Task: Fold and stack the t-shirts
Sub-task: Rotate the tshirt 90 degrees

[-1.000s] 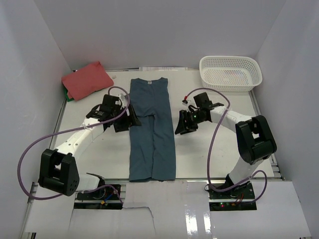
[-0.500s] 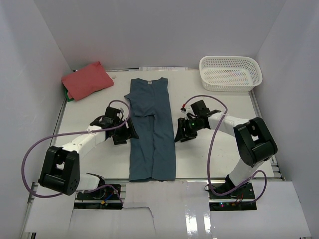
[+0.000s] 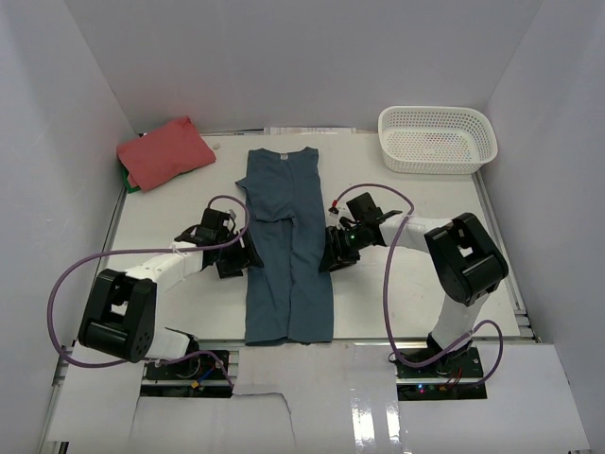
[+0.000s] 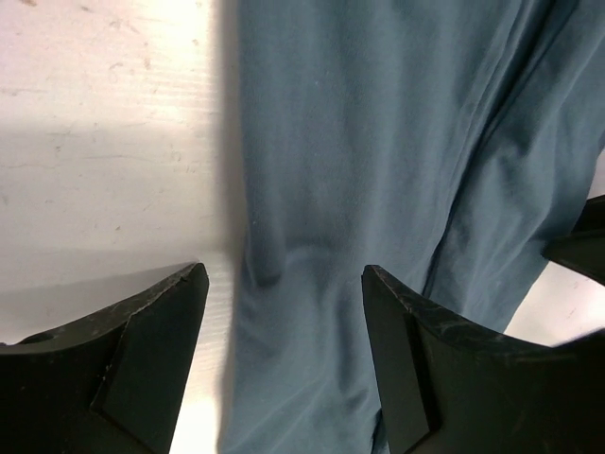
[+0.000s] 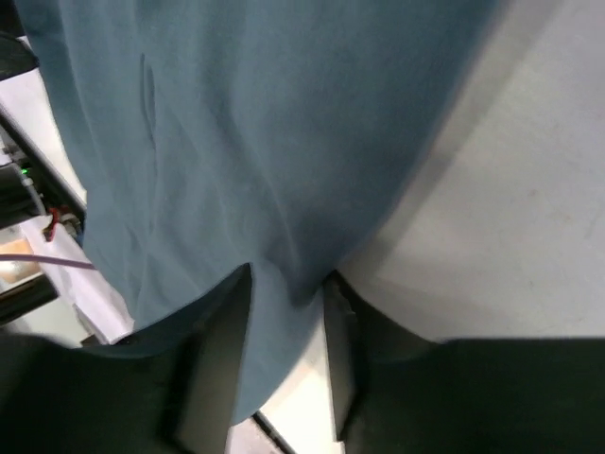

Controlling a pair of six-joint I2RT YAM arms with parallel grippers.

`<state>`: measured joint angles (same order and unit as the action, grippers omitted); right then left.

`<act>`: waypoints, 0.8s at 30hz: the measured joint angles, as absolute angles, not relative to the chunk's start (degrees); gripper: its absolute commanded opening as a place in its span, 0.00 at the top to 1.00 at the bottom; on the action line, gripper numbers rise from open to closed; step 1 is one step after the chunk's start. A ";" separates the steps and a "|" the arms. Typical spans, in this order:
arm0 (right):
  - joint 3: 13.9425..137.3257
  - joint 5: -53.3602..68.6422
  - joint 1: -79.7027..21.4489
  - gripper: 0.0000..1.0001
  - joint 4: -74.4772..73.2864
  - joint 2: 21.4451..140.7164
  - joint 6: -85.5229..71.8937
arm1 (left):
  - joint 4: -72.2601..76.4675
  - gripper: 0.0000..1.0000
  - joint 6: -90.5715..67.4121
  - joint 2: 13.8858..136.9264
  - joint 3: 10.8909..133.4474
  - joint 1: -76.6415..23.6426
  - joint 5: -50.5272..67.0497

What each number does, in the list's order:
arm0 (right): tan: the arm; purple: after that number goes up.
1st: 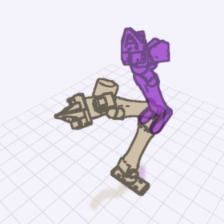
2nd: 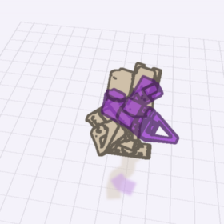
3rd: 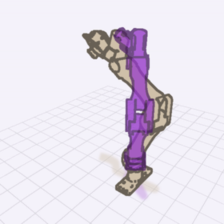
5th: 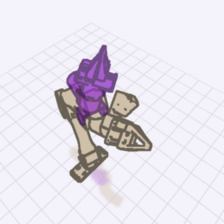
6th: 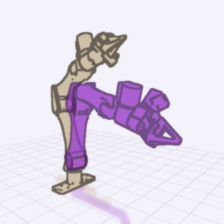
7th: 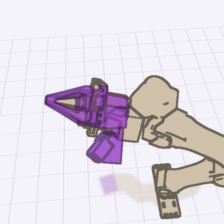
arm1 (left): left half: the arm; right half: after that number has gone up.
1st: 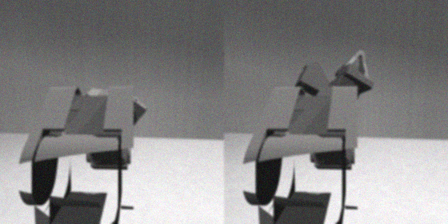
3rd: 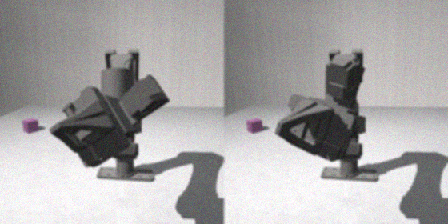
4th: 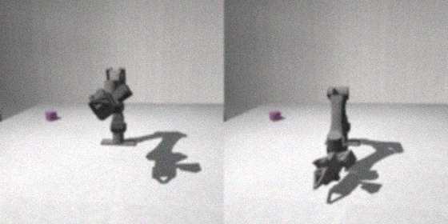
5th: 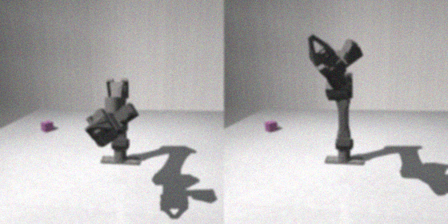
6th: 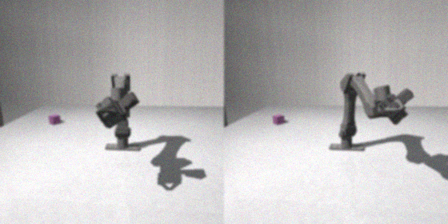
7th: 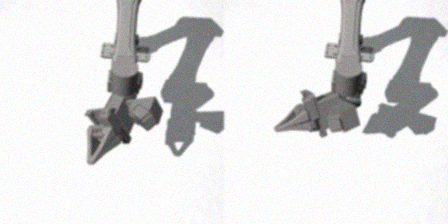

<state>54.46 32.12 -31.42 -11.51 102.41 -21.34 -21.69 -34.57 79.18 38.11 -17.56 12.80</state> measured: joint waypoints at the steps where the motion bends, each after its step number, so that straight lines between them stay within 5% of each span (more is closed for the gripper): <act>1: 54.72 32.32 -31.59 0.65 -11.33 102.78 -21.54 | -21.32 0.23 -34.61 79.37 38.11 -17.63 12.82; 8: 54.81 32.08 -31.99 0.92 -10.13 104.31 -22.26 | -19.09 0.30 -35.53 80.31 37.95 -17.91 13.10; 16: 54.81 31.88 -32.01 0.92 -10.13 104.36 -22.31 | -17.50 0.39 -36.88 78.65 35.62 -17.96 13.08; 22: 54.81 31.88 -32.01 0.92 -10.13 104.40 -22.28 | -17.56 0.70 -38.13 77.60 33.45 -18.04 13.54; 24: 54.81 31.90 -32.01 0.92 -10.11 104.44 -22.28 | -17.74 0.71 -38.63 77.49 32.95 -18.20 13.72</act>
<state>54.81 31.90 -32.01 -10.11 104.44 -22.28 -17.74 -38.63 77.49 32.95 -18.20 13.72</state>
